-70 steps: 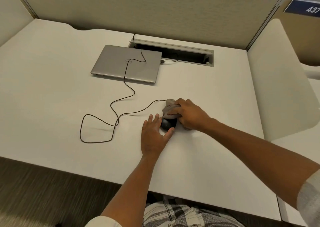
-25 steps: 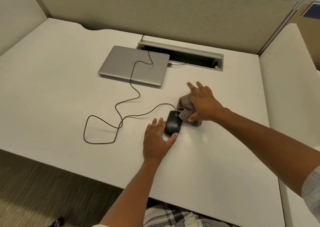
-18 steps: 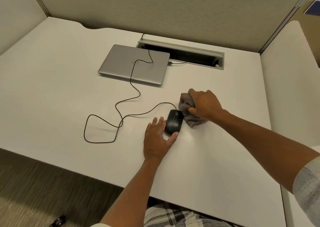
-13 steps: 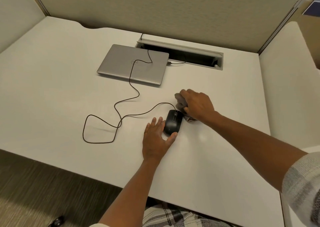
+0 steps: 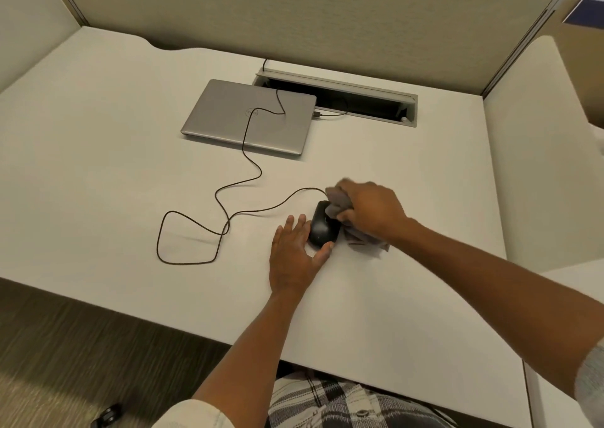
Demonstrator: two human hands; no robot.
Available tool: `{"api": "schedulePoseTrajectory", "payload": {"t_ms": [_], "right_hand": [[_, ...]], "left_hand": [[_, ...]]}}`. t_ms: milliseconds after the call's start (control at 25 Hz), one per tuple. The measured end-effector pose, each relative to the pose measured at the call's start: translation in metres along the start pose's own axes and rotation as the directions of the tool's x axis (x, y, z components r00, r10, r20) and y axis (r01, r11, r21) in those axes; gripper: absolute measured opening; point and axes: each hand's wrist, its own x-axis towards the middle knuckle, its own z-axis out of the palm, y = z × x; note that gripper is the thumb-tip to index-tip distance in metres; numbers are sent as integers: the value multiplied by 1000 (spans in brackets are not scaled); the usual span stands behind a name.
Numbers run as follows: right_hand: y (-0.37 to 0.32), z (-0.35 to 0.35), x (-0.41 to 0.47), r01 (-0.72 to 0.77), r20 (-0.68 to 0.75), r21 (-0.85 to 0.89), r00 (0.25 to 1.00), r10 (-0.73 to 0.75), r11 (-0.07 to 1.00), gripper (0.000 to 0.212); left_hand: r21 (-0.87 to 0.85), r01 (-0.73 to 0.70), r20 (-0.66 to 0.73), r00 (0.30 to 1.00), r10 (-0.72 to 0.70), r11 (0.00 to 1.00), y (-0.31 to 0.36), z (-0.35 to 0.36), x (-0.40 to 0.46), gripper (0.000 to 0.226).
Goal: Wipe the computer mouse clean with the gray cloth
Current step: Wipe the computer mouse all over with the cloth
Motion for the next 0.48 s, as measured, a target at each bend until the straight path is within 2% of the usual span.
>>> {"api": "schedulePoseTrajectory", "payload": {"t_ms": [80, 160, 240, 320, 400, 480], "right_hand": [[-1, -2, 11, -112, -77, -36, 991, 109, 993, 42], [-13, 5, 14, -109, -62, -39, 992, 107, 993, 40], [-25, 18, 7, -22, 12, 13, 1000, 22, 1000, 34], [-25, 24, -4, 67, 10, 146, 998, -70, 987, 32], [-20, 25, -14, 167, -27, 226, 986, -166, 960, 39], [-19, 26, -24, 214, -28, 200, 977, -212, 956, 46]], "left_hand": [[-1, -5, 3, 1000, 5, 1000, -2, 1, 0, 71], [-5, 1, 3, 1000, -1, 1000, -1, 1, 0, 72], [0, 7, 6, 1000, -7, 1000, -2, 1, 1, 73], [3, 10, 19, 1000, -10, 1000, -3, 1, 2, 72], [2, 4, 32, 999, -4, 1000, -2, 0, 2, 68], [-6, -1, 27, 1000, 2, 1000, -2, 0, 3, 65]]}}
